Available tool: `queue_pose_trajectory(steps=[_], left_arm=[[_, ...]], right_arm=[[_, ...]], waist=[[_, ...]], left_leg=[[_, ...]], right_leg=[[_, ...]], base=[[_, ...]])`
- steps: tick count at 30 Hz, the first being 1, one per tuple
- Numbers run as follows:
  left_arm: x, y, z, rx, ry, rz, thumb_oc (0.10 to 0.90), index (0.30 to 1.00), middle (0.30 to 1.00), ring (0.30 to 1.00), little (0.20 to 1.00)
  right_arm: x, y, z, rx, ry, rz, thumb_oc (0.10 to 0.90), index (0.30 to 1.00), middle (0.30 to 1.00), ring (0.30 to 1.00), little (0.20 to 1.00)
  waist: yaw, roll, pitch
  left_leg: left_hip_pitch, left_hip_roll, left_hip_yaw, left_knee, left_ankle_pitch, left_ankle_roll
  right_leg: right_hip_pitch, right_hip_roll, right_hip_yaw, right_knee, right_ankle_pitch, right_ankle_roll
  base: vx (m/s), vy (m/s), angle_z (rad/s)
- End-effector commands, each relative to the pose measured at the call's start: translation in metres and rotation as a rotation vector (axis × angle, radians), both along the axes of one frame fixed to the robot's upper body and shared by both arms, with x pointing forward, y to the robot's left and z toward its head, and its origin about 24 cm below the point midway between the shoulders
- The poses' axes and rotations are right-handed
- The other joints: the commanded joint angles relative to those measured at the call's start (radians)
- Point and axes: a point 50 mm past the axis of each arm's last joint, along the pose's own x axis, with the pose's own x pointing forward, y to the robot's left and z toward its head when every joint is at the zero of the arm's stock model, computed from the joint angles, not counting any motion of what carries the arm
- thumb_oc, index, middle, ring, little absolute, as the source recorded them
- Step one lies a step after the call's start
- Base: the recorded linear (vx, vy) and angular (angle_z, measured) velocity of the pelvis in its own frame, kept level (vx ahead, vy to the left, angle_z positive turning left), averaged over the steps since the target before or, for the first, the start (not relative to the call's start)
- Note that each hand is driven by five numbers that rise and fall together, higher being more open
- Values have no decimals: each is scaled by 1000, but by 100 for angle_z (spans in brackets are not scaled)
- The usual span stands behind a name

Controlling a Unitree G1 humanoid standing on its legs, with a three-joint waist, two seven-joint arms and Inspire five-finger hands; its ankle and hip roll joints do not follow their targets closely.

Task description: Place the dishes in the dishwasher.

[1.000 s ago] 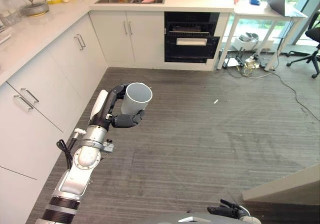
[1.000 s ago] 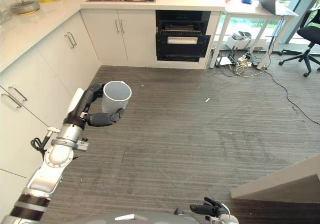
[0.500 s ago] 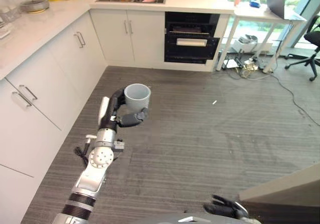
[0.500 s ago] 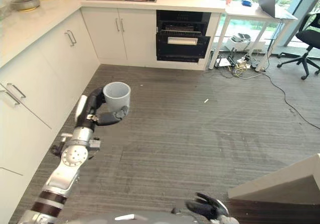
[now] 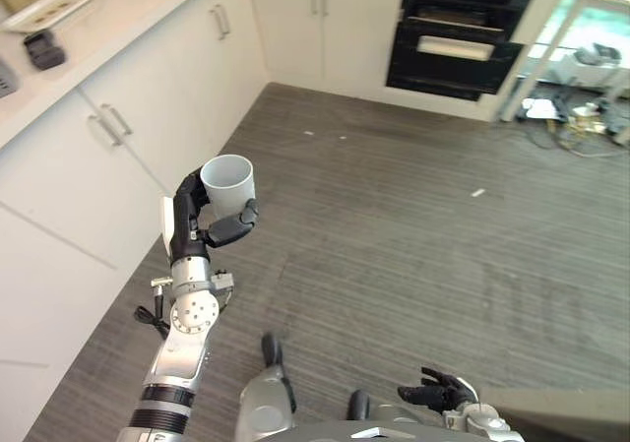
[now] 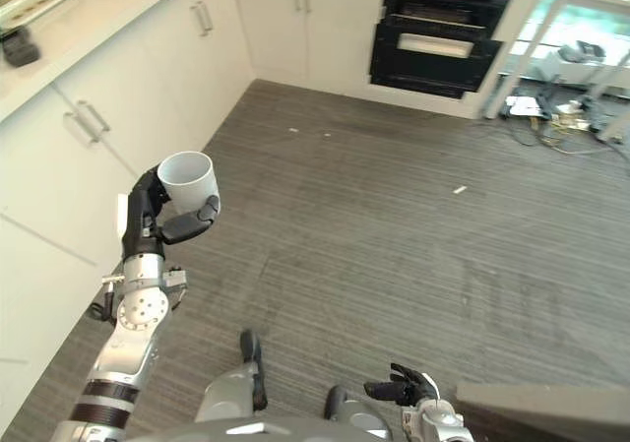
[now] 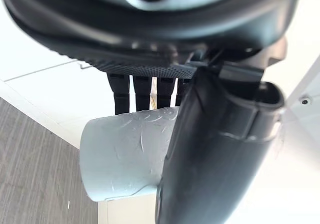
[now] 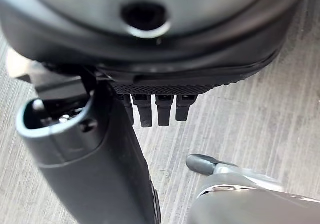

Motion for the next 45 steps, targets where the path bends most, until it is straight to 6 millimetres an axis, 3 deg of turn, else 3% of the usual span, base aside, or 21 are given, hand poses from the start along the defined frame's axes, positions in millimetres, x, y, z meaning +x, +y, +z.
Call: queue_pose_trajectory(steps=[1,4,7,9,12,14,15,19,21,24,25,26,27,28,31,33,34,36,38,41,45], left_arm=[[-3,6,60,99,-286,-44,400,300,300,300,300],[3,-3,68,122,-309,-90,400,300,300,300,300],[13,-15,75,157,-310,-169,400,300,300,300,300],[17,-22,77,210,-286,-239,400,300,300,300,300],[23,-32,74,251,-252,-317,400,300,300,300,300],[25,-35,75,243,-250,-347,400,300,300,300,300],[27,-37,70,234,-222,-376,400,300,300,300,300],[29,-47,64,215,-188,-437,400,300,300,300,300],[30,-51,60,233,-170,-457,400,300,300,300,300],[29,-51,58,232,-163,-459,400,300,300,300,300],[26,-49,54,206,-156,-445,400,300,300,300,300],[26,-49,54,207,-156,-444,400,300,300,300,300],[24,-44,51,156,-153,-419,400,300,300,300,300],[22,-43,52,128,-163,-410,400,300,300,300,300],[21,-44,58,124,-187,-431,400,300,300,300,300],[19,-40,61,125,-207,-408,400,300,300,300,300],[18,-40,60,124,-207,-407,400,300,300,300,300],[17,-35,57,108,-198,-364,400,300,300,300,300],[17,-35,55,95,-195,-346,400,300,300,300,300],[14,-32,52,105,-185,-326,400,300,300,300,300],[12,-30,54,116,-190,-328,400,300,300,300,300]], right_arm=[[-1,-2,3,-20,-39,55,800,900,900,900,900],[-12,-2,0,-9,-15,7,800,900,900,900,900],[-15,-4,-2,-13,6,-40,800,900,900,900,900],[-17,-4,-3,2,1,-90,800,900,900,900,900],[-4,-5,1,-5,-35,-89,800,900,900,900,900],[1,-7,3,-15,-53,-96,800,900,900,900,900],[0,-8,3,-12,-47,-110,800,900,900,900,900],[-14,-12,-1,-16,-3,-155,800,900,900,900,900],[-25,-14,-3,-17,34,-164,800,900,900,900,900],[-30,-15,-4,-12,46,-167,800,900,900,900,900],[-32,-17,-4,-13,56,-172,800,900,900,900,900],[-32,-17,-4,-13,56,-171,800,900,900,900,900],[-30,-18,-4,-23,68,-134,800,900,900,900,900],[-28,-21,-3,-35,66,-125,800,900,900,900,900],[-17,-27,1,-58,39,-121,800,900,900,900,900],[-2,-30,6,-80,-2,-111,800,900,900,900,900],[-2,-30,6,-81,-1,-110,800,900,900,900,900],[5,-31,9,-112,-18,-64,800,900,900,900,900],[4,-35,10,-127,-21,-65,800,900,900,900,900],[0,-35,9,-133,-10,-65,800,900,900,900,900],[-14,-33,4,-113,16,-105,800,900,900,900,900]], waist=[[8,-42,-120],[1,-64,-143],[-23,-83,-159],[-70,-61,-142],[-141,-23,-99],[-187,-13,-86],[-212,-22,-97],[-263,-33,-108],[-278,-31,-113],[-293,-26,-123],[-287,-23,-141],[-288,-26,-143],[-257,-53,-134],[-231,-76,-121],[-180,-104,-91],[-149,-92,-76],[-143,-93,-72],[-127,-52,-85],[-115,-47,-88],[-103,-29,-105],[-116,-13,-135]], left_leg=[[-26,6,-38,53,77,1],[6,-35,-13,48,156,22],[68,-118,1,36,93,79],[139,-133,-3,30,39,107],[236,-132,-12,15,-21,117],[283,-132,-9,15,-51,104],[329,-146,1,15,-88,84],[405,-158,-18,15,-155,61],[468,-165,-16,15,-190,63],[529,-172,-38,32,-224,68],[514,-157,-49,243,-205,36],[506,-157,-50,251,-203,34],[390,-115,-13,549,-99,-24],[325,-108,-8,655,-72,-44],[228,-49,41,732,-54,-60],[154,25,85,585,-57,-41],[167,22,93,577,-58,-41],[167,58,66,213,-15,-38],[150,85,48,68,24,-46],[137,114,-47,34,82,-77],[160,109,-23,38,116,-82]], right_leg=[[199,-59,67,34,-156,121],[185,-119,65,158,-83,164],[92,-155,107,401,195,205],[4,-121,138,622,280,213],[-195,-55,112,703,186,211],[-279,-43,46,581,115,191],[-329,-47,-22,403,85,173],[-348,-38,-84,183,116,168],[-369,-54,-157,194,148,149],[-351,-30,-111,207,126,133],[-261,9,-49,139,101,93],[-261,8,-49,129,110,90],[-175,3,-33,79,93,60],[-135,-11,-25,48,86,54],[-64,-33,-26,-5,81,49],[-2,-58,-11,-46,72,69],[6,-60,-5,-51,73,71],[62,-70,30,-79,35,115],[89,-89,42,-86,15,132],[134,-115,86,-80,-10,151],[138,-145,103,-30,-37,174]], base=[[617,157,-54],[515,203,-65],[436,279,-22],[481,273,38],[460,206,22],[590,81,5],[569,15,6],[467,-50,24],[448,-64,122],[422,-128,19],[424,-209,-58],[525,-366,-69],[338,-294,-59],[453,-348,-37],[195,-80,-62],[403,133,-74],[377,220,-105],[439,321,-79],[391,262,-52],[428,231,-86],[339,273,-86]])
